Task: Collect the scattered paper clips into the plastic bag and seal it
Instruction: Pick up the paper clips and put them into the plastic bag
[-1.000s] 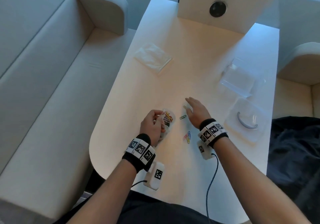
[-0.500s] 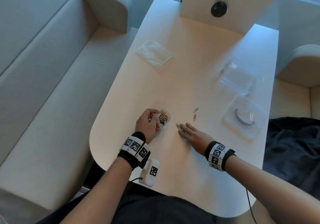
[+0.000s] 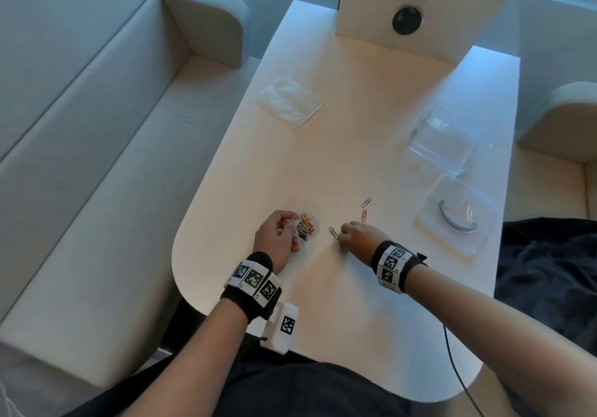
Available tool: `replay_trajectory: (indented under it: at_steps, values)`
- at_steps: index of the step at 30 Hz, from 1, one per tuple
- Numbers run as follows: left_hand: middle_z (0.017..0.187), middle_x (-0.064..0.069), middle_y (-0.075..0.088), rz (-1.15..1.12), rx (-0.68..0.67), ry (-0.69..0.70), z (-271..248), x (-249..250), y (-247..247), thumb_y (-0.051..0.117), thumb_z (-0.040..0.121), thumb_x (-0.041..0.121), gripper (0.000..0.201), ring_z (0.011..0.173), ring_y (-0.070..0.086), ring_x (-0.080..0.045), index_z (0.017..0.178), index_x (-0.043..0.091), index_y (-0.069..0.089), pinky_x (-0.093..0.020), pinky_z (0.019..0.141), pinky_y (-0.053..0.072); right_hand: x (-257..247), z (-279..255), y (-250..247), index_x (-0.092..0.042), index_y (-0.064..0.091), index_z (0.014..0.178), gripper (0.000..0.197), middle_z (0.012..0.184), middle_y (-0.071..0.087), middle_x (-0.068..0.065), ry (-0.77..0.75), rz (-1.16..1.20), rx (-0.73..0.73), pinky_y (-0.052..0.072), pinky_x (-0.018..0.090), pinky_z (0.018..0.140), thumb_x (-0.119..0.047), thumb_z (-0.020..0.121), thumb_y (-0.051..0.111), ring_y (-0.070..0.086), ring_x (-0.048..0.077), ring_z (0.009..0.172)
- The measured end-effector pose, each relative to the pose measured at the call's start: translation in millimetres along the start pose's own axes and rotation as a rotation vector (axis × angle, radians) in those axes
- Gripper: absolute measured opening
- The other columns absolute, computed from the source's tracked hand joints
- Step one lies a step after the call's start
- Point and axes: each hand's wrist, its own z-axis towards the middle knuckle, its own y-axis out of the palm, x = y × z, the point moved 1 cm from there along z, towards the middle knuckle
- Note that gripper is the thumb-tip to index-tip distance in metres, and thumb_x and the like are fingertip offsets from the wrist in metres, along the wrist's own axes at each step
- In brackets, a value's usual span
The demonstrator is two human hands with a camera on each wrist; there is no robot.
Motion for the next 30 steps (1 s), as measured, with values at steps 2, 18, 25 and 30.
replay_trajectory:
  at_steps: [2, 18, 25, 30]
  values:
    - [0.081, -0.005, 0.059, -0.001, -0.001, -0.004, 1.2, 0.0, 0.4, 0.052, 0.098, 0.011, 0.013, 0.059, 0.054, -0.018, 0.101, 0.011, 0.065, -0.028, 0.059, 0.054, -2.4, 9.3, -9.7, -0.003, 0.064, 0.103, 0.021, 0.099, 0.064, 0.011, 0.044, -0.021, -0.024, 0.054, 0.034, 0.076, 0.005, 0.091, 0.049, 0.062, 0.027, 0.09]
    - [0.077, -0.003, 0.065, 0.05, -0.023, -0.002, 20.3, 10.3, 13.0, 0.052, 0.099, 0.016, 0.013, 0.056, 0.058, -0.011, 0.105, 0.013, 0.062, -0.022, 0.058, 0.055, 22.4, 15.5, -90.4, -0.007, 0.07, 0.07, 0.01, 0.07, 0.074, 0.002, 0.499, 1.237, 0.519, 0.055, 0.018, 0.061, -0.005, 0.067, 0.08, 0.071, 0.012, 0.063]
    - [0.072, -0.002, 0.062, 0.068, -0.069, 0.034, 22.6, 21.3, 23.1, 0.05, 0.1, 0.017, 0.013, 0.055, 0.058, -0.011, 0.104, 0.013, 0.061, -0.022, 0.054, 0.05, -11.7, 9.1, -84.3, -0.018, 0.078, 0.091, 0.012, 0.089, 0.074, -0.008, 0.242, 0.966, 0.424, 0.054, 0.012, 0.071, -0.016, 0.081, 0.072, 0.068, 0.0, 0.079]
    - [0.078, -0.003, 0.065, 0.08, -0.055, 0.022, 26.6, 21.9, 15.9, 0.051, 0.099, 0.019, 0.012, 0.062, 0.061, -0.015, 0.102, 0.018, 0.062, -0.033, 0.066, 0.056, 34.4, -1.0, -48.9, -0.014, 0.067, 0.119, 0.031, 0.123, 0.065, 0.007, 0.794, 0.923, 0.537, 0.043, 0.013, 0.091, -0.012, 0.091, 0.054, 0.061, 0.019, 0.11]
